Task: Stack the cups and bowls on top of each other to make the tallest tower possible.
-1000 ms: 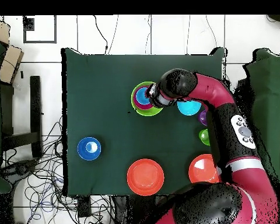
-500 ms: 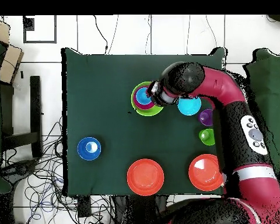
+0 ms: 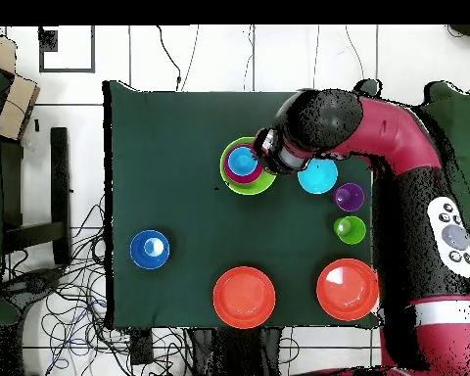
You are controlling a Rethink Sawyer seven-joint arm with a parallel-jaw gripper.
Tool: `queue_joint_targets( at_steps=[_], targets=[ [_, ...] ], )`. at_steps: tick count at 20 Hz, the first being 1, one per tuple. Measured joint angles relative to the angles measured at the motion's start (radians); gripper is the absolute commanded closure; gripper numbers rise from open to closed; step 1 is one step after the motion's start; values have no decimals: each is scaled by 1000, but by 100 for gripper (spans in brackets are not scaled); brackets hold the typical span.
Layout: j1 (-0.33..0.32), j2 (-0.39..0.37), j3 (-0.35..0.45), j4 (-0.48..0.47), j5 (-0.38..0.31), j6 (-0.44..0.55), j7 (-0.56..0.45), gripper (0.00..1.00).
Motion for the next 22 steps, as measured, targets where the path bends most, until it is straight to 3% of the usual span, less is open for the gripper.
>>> queue_joint_targets(
  at_steps=[3,5,6,11,17,22],
  targets=[
    [-13,-24,-1,19,-37,-33,0,0],
    [-22,-39,-5,33,-100,-85,0,0],
    [-30,-54,-10,50,-171,-146,0,0],
    [-58,-103,-18,132,-321,-323,0,0],
    [-82,-173,-35,269,-406,-479,0,0],
    [-62,-212,-59,357,-436,-526,0,0]
  ],
)
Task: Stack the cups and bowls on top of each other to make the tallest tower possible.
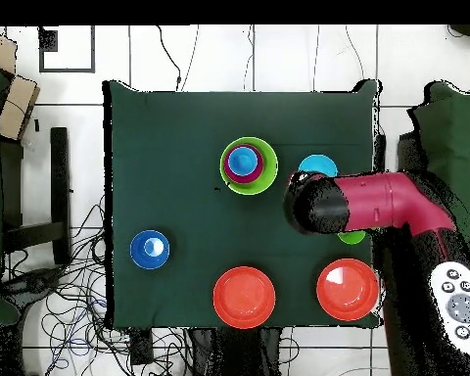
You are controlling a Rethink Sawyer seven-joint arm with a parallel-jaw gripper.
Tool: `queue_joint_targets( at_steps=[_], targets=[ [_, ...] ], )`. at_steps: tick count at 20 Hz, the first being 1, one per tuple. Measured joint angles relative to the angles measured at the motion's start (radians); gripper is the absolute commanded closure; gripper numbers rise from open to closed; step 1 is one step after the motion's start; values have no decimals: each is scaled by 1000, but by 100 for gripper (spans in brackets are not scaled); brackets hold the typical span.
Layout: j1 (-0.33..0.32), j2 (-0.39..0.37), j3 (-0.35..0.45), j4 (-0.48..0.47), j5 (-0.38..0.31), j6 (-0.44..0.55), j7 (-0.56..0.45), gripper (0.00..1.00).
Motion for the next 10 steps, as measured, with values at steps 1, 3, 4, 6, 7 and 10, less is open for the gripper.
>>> queue_joint_targets(
  at_steps=[1,3,4,6,7,10],
  targets=[
    [17,-3,-14,16,-10,-4,0,0],
    [37,5,-27,18,-25,-7,0,0],
    [44,10,-29,16,-32,-10,0,0],
    [62,49,-33,-3,-63,-33,0,0],
    [63,70,-32,-14,-72,-47,0,0],
    [54,130,-30,-42,-88,-87,0,0]
  ],
)
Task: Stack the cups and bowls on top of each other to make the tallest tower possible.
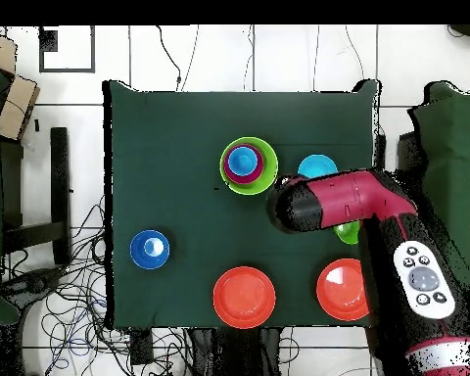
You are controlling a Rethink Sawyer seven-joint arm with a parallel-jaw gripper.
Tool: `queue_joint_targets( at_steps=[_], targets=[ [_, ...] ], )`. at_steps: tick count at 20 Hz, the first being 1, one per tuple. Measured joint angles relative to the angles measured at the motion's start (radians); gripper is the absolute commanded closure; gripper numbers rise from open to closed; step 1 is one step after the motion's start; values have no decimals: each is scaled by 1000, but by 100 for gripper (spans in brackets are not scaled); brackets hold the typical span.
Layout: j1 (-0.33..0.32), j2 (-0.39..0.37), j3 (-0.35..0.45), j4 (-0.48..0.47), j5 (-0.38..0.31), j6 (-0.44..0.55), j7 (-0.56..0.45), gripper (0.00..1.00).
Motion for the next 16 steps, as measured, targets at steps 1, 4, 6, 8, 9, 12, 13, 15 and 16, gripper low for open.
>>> queue_joint_targets(
  at_steps=[1,4,6,8,9,12,13,15,16],
  targets=[
    [-6,16,1,-5,0,-9,0,0],
    [-32,61,4,-7,1,-30,0,0],
    [-52,72,4,6,6,-34,0,0],
    [-70,65,4,34,15,-34,0,0],
    [-77,58,4,49,20,-34,0,0],
    [-96,10,4,121,47,-34,0,0],
    [-98,0,4,134,52,-34,0,0],
    [-103,-43,4,186,67,-34,0,0],
    [-103,-51,4,196,70,-34,0,0]
  ],
)
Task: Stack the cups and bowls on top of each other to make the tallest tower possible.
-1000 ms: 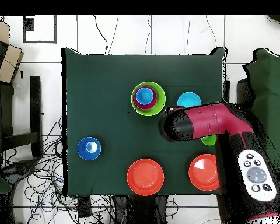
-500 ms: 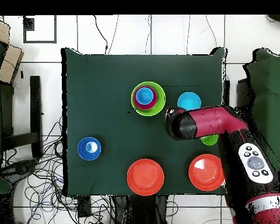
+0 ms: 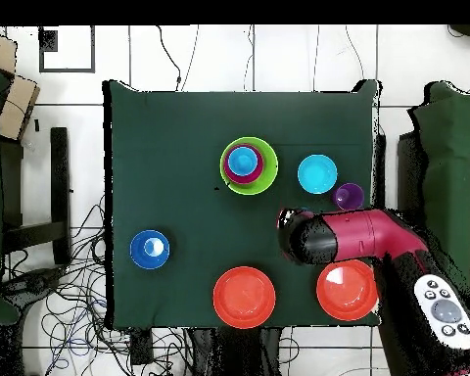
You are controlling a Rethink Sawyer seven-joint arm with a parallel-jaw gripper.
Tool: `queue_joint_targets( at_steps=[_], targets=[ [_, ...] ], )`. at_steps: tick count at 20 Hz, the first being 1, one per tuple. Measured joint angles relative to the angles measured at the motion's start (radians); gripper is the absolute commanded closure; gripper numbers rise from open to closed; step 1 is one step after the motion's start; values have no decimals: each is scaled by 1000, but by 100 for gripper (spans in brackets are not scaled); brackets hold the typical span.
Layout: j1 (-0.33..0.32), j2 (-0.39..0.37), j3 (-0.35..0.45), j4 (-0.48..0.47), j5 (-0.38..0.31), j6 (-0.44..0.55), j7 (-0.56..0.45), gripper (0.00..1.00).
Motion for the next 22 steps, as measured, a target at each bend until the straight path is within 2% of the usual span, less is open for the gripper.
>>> queue_joint_targets(
  at_steps=[6,12,19,22],
  targets=[
    [7,-64,0,78,17,-4,0,0],
    [25,-90,0,126,18,-28,0,0],
    [43,-142,0,220,17,-83,0,0],
    [45,-174,-1,286,17,-140,0,0]
  ],
)
